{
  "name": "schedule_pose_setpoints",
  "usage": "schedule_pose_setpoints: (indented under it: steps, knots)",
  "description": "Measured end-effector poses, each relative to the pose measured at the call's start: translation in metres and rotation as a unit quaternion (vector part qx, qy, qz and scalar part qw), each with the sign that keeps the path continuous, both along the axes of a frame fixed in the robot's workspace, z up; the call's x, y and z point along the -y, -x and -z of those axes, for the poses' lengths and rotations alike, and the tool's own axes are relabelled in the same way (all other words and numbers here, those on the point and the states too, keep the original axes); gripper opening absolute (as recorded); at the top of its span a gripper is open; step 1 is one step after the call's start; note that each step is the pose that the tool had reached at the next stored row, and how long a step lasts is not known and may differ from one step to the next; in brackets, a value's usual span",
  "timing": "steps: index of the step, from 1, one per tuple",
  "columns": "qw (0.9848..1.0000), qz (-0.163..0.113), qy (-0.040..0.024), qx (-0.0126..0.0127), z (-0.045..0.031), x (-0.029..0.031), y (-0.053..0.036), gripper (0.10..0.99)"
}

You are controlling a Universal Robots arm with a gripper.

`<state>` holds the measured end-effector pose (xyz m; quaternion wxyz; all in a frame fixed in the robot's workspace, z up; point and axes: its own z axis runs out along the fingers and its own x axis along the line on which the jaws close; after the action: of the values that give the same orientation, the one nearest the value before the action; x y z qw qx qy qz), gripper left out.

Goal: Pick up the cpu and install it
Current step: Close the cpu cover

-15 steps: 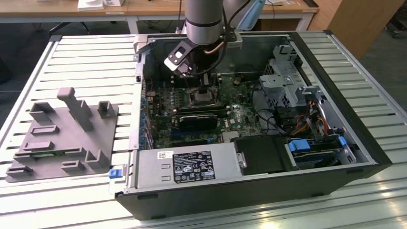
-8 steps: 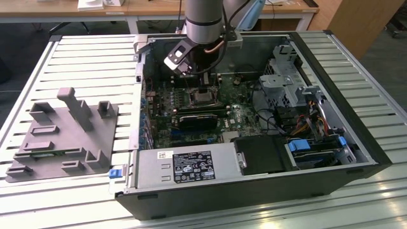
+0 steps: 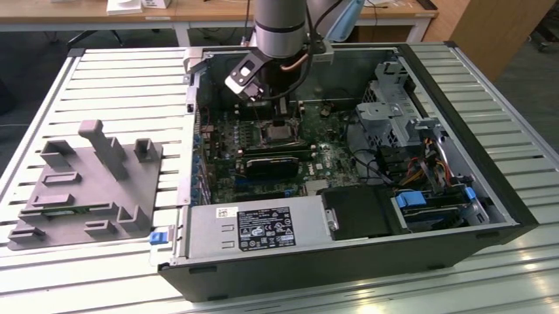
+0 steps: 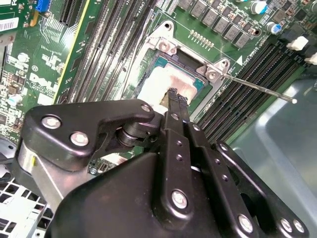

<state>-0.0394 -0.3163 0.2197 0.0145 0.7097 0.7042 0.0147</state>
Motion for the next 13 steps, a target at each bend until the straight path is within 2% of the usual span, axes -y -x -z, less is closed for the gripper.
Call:
schedule_pose_setpoints:
  steps: [13]
  knots:
    - [1.0000,0.000,0.0000,-0.0012,-0.0103,0.0000,0.0000,0.106]
